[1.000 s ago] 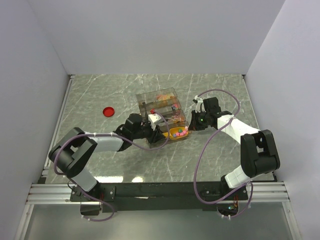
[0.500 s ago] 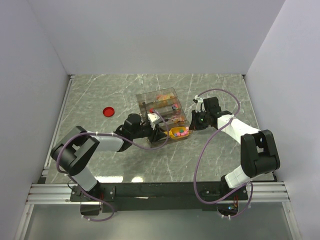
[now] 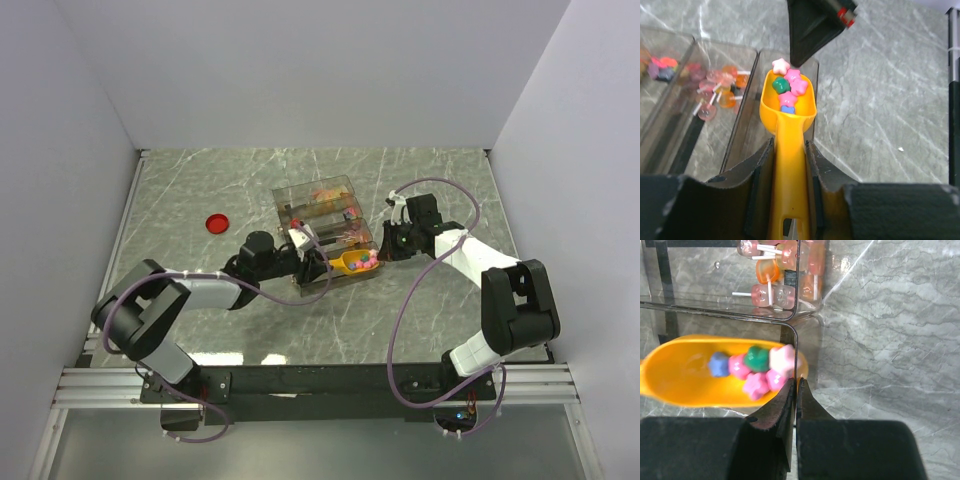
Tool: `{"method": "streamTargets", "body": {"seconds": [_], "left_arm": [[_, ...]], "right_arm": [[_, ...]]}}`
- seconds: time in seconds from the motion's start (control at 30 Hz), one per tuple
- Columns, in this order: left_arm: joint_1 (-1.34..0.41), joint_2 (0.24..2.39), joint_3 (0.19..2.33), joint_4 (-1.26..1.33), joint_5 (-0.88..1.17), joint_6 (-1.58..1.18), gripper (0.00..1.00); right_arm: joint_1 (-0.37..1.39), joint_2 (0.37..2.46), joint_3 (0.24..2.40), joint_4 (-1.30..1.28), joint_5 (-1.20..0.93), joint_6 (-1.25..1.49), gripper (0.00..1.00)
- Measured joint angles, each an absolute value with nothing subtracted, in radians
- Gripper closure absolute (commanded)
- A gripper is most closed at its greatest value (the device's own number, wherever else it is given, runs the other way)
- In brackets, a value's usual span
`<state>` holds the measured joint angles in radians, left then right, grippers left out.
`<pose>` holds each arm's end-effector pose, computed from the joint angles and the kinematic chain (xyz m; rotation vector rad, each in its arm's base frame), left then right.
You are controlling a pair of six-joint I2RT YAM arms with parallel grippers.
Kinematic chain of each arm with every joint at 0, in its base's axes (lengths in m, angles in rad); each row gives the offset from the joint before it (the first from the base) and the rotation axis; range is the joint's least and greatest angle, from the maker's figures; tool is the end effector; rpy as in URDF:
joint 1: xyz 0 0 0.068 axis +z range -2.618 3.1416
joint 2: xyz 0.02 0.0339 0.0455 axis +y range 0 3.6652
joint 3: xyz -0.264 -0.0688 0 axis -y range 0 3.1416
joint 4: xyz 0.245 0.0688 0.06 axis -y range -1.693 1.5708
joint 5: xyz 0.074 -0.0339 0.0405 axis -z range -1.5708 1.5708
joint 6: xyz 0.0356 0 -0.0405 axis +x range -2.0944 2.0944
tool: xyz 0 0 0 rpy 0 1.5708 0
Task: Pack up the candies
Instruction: Scoop the fake candies from the storage box.
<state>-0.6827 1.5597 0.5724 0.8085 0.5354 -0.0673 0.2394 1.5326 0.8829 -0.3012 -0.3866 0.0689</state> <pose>0.2252 -0.2066 0.1875 0.9326 1.5808 -1.0041 0.2916 0.0850 0.1898 -0.3722 2.4990 0.6117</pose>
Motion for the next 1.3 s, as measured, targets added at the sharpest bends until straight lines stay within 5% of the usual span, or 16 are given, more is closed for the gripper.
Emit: {"method": "streamTargets", "body": {"seconds": [0.73, 0.97, 1.3], "left_arm": [[-0.682, 1.567, 0.485, 0.960, 0.527, -0.108, 0.93], [-0.682, 1.512, 0.461, 0.981, 0.527, -0.117, 0.94], [-0.675, 1.506, 0.439, 0.998, 0.527, -0.126, 0.94]], "right_arm": [[0.251, 1.481, 0.883, -0.390, -0.376, 0.088, 1.00], [0.252, 1.408, 0.883, -0.428, -0.360, 0.099, 0.89], [0.253, 1.326, 0.883, -0.446, -0.360, 0.107, 0.87]]}}
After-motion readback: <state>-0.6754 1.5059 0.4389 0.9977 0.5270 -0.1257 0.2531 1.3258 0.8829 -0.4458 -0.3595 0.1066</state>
